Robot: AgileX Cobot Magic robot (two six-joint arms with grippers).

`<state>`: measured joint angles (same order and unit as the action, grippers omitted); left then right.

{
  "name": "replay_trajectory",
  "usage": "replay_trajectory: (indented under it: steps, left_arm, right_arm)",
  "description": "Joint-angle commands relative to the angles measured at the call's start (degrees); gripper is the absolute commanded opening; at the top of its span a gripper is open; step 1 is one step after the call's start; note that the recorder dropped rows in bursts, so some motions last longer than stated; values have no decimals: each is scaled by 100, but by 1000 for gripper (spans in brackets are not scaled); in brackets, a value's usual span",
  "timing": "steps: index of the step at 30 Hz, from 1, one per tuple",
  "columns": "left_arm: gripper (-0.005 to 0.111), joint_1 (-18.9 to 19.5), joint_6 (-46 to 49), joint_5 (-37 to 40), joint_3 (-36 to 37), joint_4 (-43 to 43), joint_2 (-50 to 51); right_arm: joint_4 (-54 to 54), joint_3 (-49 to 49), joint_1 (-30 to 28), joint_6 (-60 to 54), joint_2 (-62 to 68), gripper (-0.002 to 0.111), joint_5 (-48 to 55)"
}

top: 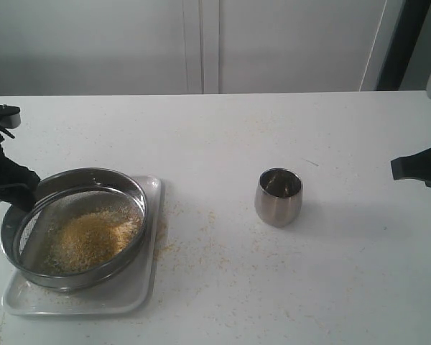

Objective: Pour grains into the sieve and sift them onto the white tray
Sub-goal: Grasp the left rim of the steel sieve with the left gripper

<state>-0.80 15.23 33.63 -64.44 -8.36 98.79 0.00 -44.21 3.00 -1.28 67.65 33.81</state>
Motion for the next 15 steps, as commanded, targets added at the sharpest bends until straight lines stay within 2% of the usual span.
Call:
replay_trajectory:
  steps: [1, 15]
  left_arm:
    - [63, 12, 0, -214, -30, -25, 115]
    - [61, 12, 1, -532, -30, 204, 482]
  right_arm:
    - [0, -28, -25, -49, -39, 0, -87]
    - [0, -28, -25, -49, -39, 0, -87]
